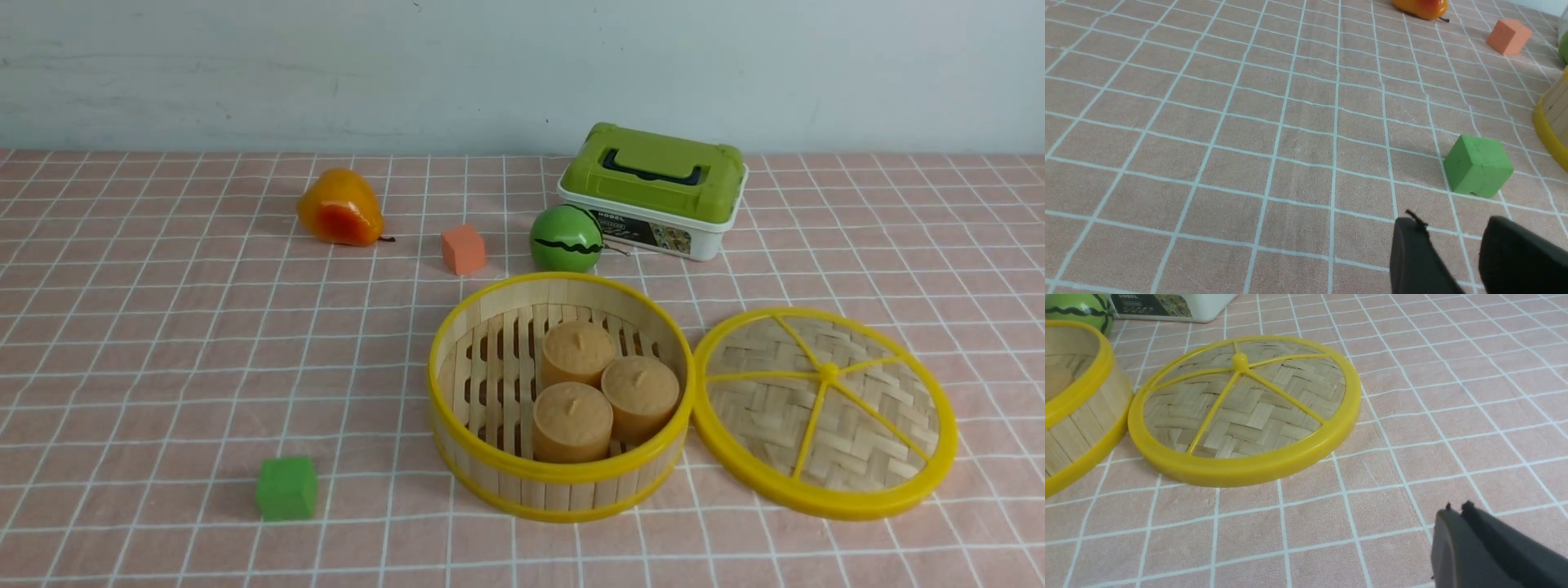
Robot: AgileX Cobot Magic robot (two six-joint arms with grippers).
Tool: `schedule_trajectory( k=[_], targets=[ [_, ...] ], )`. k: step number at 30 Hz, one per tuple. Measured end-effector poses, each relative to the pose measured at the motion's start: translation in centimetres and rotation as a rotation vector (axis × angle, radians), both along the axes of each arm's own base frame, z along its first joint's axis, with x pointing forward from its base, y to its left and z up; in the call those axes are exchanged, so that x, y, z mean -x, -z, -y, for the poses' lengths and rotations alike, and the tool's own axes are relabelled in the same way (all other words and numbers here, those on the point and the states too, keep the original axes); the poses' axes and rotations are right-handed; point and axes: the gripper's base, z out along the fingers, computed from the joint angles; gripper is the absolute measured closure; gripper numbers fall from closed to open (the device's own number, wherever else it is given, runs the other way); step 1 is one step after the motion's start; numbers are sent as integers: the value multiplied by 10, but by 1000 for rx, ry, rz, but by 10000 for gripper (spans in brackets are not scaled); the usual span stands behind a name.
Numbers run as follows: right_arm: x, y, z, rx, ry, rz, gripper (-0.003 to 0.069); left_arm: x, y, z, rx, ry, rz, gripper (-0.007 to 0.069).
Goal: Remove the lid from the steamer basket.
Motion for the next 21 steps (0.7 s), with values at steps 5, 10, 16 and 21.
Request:
schedule_trajectory(
  k=[5, 10, 16, 21],
  targets=[
    [0, 0, 0, 1, 0, 0, 665, 0, 0, 0, 0, 0, 0, 385],
    [0, 0, 0, 1, -1, -1, 664, 0, 0, 0, 0, 0, 0, 385],
    [0, 0, -3, 1, -63, -1, 664, 0, 0, 0, 0, 0, 0, 385],
    [0, 0, -5, 1, -96, -1, 659, 0, 0, 0, 0, 0, 0, 385]
  ],
)
